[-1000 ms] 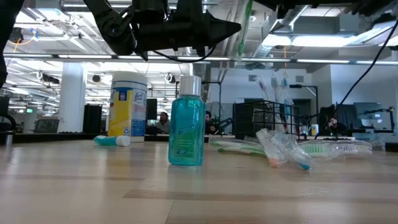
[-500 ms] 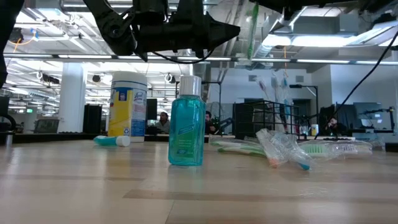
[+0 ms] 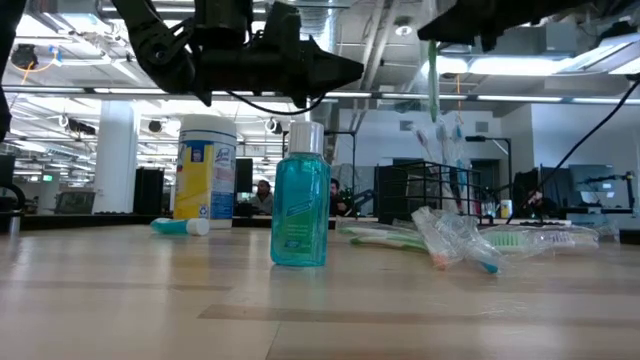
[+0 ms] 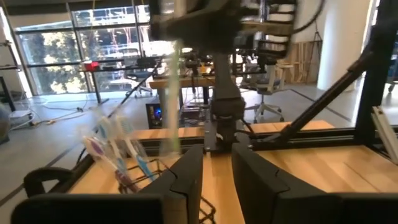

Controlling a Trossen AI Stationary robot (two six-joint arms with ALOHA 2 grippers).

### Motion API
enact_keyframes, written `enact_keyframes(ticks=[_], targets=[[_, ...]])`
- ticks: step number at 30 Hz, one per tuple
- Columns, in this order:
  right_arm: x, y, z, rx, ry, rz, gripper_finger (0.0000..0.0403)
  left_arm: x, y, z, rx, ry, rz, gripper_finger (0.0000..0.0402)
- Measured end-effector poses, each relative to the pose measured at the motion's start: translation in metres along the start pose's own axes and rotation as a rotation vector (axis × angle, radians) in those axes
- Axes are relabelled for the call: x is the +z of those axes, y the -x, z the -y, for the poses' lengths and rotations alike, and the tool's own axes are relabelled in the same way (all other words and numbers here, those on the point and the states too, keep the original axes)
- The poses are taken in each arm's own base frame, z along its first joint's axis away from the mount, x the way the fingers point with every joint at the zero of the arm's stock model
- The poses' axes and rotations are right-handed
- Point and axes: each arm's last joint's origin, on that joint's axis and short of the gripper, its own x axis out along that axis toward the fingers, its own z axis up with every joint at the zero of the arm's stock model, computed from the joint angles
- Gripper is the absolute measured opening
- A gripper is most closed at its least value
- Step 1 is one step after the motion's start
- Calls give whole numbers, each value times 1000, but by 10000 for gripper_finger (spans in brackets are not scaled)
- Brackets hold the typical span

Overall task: Pick & Place toothbrushing station
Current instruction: Put the green toothbrush into the mesh organizer

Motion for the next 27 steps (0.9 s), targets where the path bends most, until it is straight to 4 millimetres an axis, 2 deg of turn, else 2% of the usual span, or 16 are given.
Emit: enact_keyframes(ticks=[9, 15, 20, 27], targets=[[-6, 5, 21, -82, -46, -84, 7, -10, 6, 15, -43, 7, -38, 76], [-10, 8, 31, -128, -56, -121, 7, -10, 6, 16, -46, 6, -32, 76], [-28, 16, 38, -169, -88, -124, 7, -10, 6, 16, -46, 6, -31, 76], [-40, 25, 42, -180, -114, -82, 7, -9, 6, 16, -46, 6, -26, 76]])
